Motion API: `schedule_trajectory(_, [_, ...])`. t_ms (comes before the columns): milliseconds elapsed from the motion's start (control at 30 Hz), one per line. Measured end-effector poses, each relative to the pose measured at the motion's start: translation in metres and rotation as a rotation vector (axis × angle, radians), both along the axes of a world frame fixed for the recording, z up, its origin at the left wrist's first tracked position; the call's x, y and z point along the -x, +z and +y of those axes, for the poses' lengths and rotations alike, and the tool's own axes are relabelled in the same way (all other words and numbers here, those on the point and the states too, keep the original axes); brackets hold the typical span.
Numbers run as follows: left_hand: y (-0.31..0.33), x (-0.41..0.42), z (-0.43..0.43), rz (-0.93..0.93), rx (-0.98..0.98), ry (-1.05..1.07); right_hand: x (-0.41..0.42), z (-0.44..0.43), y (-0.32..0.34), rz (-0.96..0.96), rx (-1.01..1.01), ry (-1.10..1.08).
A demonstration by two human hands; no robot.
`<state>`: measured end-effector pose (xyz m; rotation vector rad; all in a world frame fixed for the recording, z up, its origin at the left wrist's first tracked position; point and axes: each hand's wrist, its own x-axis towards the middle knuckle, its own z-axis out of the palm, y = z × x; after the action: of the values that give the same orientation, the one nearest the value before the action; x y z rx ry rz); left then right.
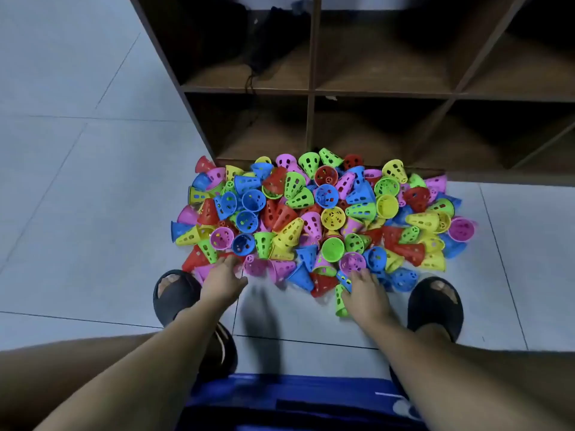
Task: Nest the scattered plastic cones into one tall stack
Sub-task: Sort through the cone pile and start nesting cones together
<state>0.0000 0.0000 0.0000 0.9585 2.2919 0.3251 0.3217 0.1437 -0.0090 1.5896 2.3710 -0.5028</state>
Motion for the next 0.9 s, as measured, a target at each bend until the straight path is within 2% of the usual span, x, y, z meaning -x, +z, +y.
schedule_trajectory(67, [-0.003, 0.011, 0.004, 0.117, -0.030, 0.018, 0.000, 0.005, -0.005, -0.022, -0.046, 0.035])
schedule_trajectory(200, [-0.021, 0.032, 0.001, 0.271, 0.092, 0.032, 0.003, 0.003, -0.021, -0.045, -0.035, 0.039])
schedule_trajectory(467, [-0.056, 0.048, -0.009, 0.254, 0.152, 0.145, 0.013, -0.025, -0.044, 0.023, 0.010, -0.048])
schedule_trajectory(733, [-0.074, 0.028, -0.018, 0.212, 0.047, 0.223, -0.002, -0.051, -0.055, -0.009, 0.074, -0.023])
schedule_trajectory(900, [-0.074, 0.005, -0.017, 0.102, 0.113, 0.318, 0.000, -0.053, -0.053, -0.114, 0.169, -0.006])
